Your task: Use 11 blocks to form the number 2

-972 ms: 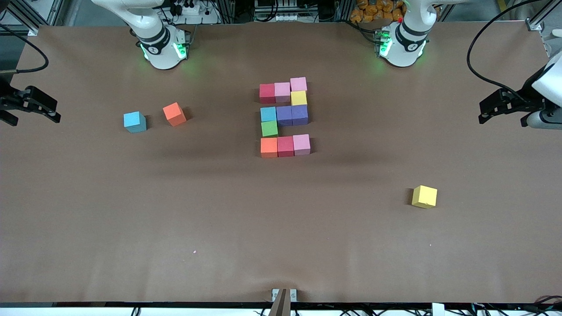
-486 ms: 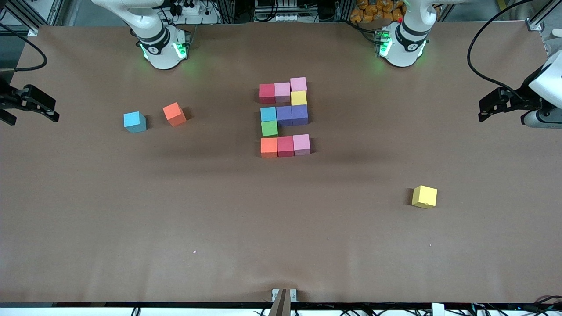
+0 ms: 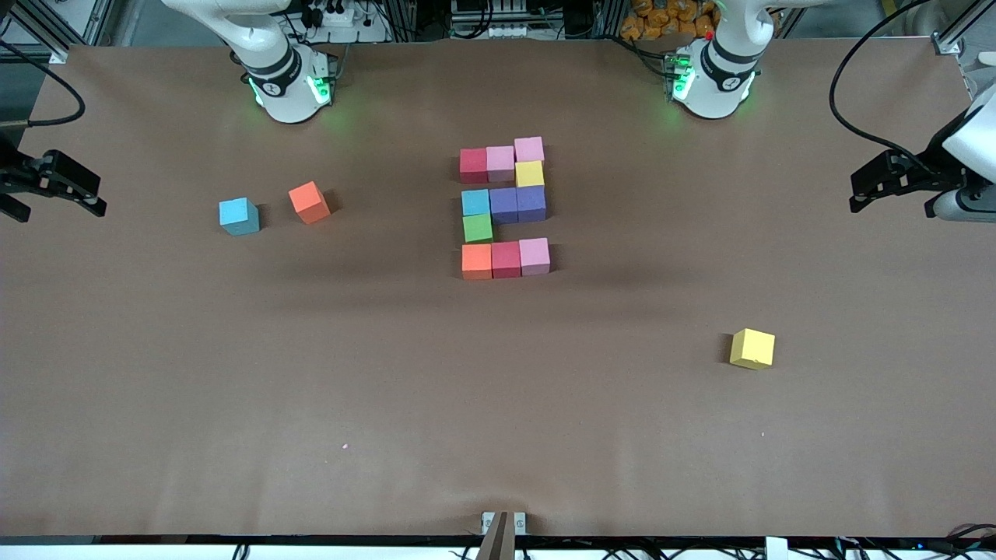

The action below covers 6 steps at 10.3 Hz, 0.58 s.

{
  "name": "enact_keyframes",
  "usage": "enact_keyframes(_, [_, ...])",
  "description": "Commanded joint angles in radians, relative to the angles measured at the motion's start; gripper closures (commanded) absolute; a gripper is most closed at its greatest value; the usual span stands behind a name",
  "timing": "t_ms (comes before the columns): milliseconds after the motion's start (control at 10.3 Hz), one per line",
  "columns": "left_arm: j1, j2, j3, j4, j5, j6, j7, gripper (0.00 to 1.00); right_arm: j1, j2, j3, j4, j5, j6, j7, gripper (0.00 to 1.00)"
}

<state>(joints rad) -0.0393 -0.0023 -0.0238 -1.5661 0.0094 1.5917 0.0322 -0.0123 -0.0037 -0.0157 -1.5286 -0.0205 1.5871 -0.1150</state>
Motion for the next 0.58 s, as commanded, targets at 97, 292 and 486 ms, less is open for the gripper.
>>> enact_keyframes(97, [-0.01, -0.012, -0.001, -0.005, -0.011, -0.015, -0.011, 0.0, -0.001, -0.01, -0.001, 0.002, -0.013, -0.021, 0.005, 0.0])
enact_keyframes(292, [-0.01, -0.012, -0.001, -0.006, -0.009, -0.016, -0.009, 0.0, -0.001, -0.01, -0.001, 0.001, -0.012, -0.024, 0.005, 0.0])
enact_keyframes(486, [-0.01, -0.012, 0.001, -0.006, -0.008, -0.018, -0.012, 0.0, -0.003, -0.012, -0.003, 0.001, -0.012, -0.022, 0.005, 0.0])
